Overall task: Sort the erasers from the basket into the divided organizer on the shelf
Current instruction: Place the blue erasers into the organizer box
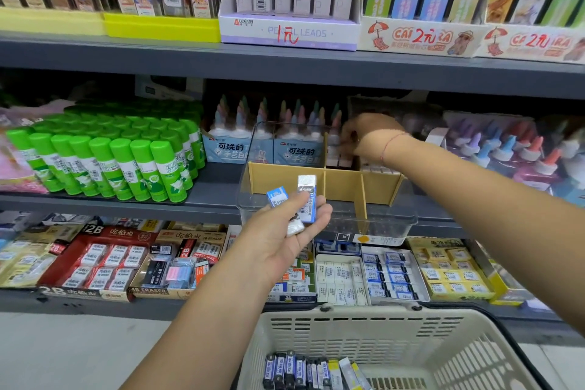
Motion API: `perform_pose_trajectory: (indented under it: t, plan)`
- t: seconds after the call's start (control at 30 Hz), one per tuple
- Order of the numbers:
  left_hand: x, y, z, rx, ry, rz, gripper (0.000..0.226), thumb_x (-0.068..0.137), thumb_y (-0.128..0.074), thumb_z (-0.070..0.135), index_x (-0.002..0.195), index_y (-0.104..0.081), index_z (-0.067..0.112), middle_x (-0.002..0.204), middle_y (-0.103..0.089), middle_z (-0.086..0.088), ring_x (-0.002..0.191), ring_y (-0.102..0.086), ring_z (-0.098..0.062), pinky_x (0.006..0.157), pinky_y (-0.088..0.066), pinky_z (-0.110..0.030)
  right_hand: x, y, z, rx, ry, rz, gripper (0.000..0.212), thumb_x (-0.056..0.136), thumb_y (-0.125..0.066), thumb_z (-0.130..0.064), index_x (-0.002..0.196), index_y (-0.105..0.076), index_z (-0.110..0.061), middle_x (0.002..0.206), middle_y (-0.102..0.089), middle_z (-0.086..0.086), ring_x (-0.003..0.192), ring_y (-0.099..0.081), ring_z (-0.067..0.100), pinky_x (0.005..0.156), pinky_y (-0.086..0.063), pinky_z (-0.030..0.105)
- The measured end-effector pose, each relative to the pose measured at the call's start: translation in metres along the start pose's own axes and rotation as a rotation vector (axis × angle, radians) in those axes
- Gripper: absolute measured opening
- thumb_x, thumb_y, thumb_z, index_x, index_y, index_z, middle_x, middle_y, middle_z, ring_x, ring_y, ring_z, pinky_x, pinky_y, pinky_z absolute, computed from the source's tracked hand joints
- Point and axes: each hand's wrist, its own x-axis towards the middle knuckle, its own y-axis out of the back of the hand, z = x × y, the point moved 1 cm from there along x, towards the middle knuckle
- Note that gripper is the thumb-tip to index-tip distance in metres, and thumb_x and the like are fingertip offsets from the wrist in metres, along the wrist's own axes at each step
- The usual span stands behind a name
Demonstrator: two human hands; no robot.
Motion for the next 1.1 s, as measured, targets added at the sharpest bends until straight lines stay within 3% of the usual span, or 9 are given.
perform_pose_trajectory:
  t: [0.1, 0.17, 0.27, 0.43, 0.57, 0.67, 0.83, 0.97, 1.1]
  plan:
    - [0.001, -0.001, -0.001, 0.013, -0.017, -0.010, 0.021, 0.090, -0.059, 0.001, 0.111, -0.058, -0.004, 0.096, -0.071, -0.025, 0.086, -0.071, -0.030, 0.074, -0.060, -0.037, -0.027, 0.013, -0.022, 0.403, 0.100, 0.041, 0.026, 0.086, -0.064, -0.043, 0.089, -0.071, -0.019, 0.090, -0.067, -0.004, 0.082, -0.058, 0.008, 0.081, -0.046, 0.026]
    - [0.001, -0.003, -0.002, 0.036, -0.032, -0.015, 0.018, 0.091, -0.059, 0.002, 0.108, -0.059, -0.002, 0.094, -0.071, -0.023, 0.086, -0.072, -0.030, 0.074, -0.060, -0.036, -0.051, 0.016, -0.041, 0.715, 0.136, -0.167, 0.029, 0.085, -0.065, -0.043, 0.084, -0.072, -0.015, 0.077, -0.067, -0.004, 0.066, -0.055, 0.000, 0.068, -0.046, 0.018]
    - [0.000, -0.005, -0.003, 0.076, -0.056, -0.006, 0.011, 0.090, -0.059, 0.002, 0.100, -0.062, 0.000, 0.092, -0.072, -0.022, 0.087, -0.071, -0.030, 0.077, -0.058, -0.036, -0.061, 0.009, -0.044, 0.840, 0.158, -0.351, 0.016, 0.081, -0.073, -0.021, 0.086, -0.072, -0.006, 0.072, -0.068, 0.001, 0.061, -0.058, 0.003, 0.056, -0.044, 0.014]
    - [0.001, -0.003, 0.000, 0.046, -0.071, 0.007, 0.012, 0.097, -0.050, 0.003, 0.107, -0.051, -0.004, 0.103, -0.067, -0.029, 0.096, -0.068, -0.035, 0.080, -0.056, -0.036, -0.039, 0.028, -0.008, 1.057, -0.043, -0.091, 0.005, 0.083, -0.069, -0.004, 0.087, -0.067, -0.006, 0.072, -0.065, 0.005, 0.064, -0.061, 0.015, 0.051, -0.048, 0.016]
    - [-0.002, -0.005, 0.003, 0.033, -0.034, -0.050, 0.007, 0.101, -0.038, 0.004, 0.101, -0.045, 0.002, 0.102, -0.066, -0.033, 0.097, -0.067, -0.040, 0.081, -0.056, -0.041, -0.018, 0.036, 0.014, 0.670, -0.113, -0.055, 0.009, 0.089, -0.064, -0.013, 0.099, -0.064, -0.012, 0.095, -0.070, 0.013, 0.057, -0.064, 0.007, 0.054, -0.050, 0.012]
    - [-0.004, -0.006, 0.003, 0.039, 0.000, -0.142, 0.010, 0.098, -0.035, 0.004, 0.091, -0.041, 0.008, 0.104, -0.065, -0.034, 0.098, -0.067, -0.042, 0.080, -0.058, -0.042, -0.009, 0.017, 0.004, 0.472, -0.065, -0.125, 0.018, 0.084, -0.070, -0.012, 0.101, -0.067, -0.006, 0.084, -0.067, 0.003, 0.062, -0.060, 0.008, 0.052, -0.047, 0.011]
    - [-0.004, -0.005, 0.001, 0.111, 0.013, -0.176, 0.010, 0.101, -0.038, 0.008, 0.105, -0.045, 0.002, 0.108, -0.067, -0.028, 0.098, -0.068, -0.039, 0.078, -0.059, -0.040, 0.005, -0.012, -0.009, 0.098, 0.057, -0.041, 0.023, 0.083, -0.070, -0.029, 0.101, -0.069, -0.015, 0.107, -0.068, 0.003, 0.102, -0.059, 0.023, 0.087, -0.044, 0.025]
    - [-0.002, -0.002, 0.001, 0.240, -0.012, -0.137, 0.027, 0.101, -0.044, 0.020, 0.109, -0.061, 0.001, 0.110, -0.070, -0.016, 0.094, -0.070, -0.031, 0.074, -0.060, -0.036, 0.006, -0.025, -0.008, 0.118, 0.048, -0.042, 0.011, 0.081, -0.071, -0.027, 0.086, -0.064, -0.020, 0.099, -0.065, 0.000, 0.097, -0.057, 0.023, 0.078, -0.043, 0.023]
    - [-0.005, -0.004, 0.002, 0.281, -0.023, -0.140, 0.029, 0.102, -0.042, 0.025, 0.117, -0.059, 0.007, 0.106, -0.072, -0.010, 0.086, -0.072, -0.026, 0.067, -0.060, -0.031, 0.009, -0.028, -0.005, 0.157, 0.040, -0.035, 0.012, 0.082, -0.071, -0.025, 0.089, -0.066, -0.017, 0.091, -0.061, 0.000, 0.100, -0.055, 0.023, 0.074, -0.037, 0.020]
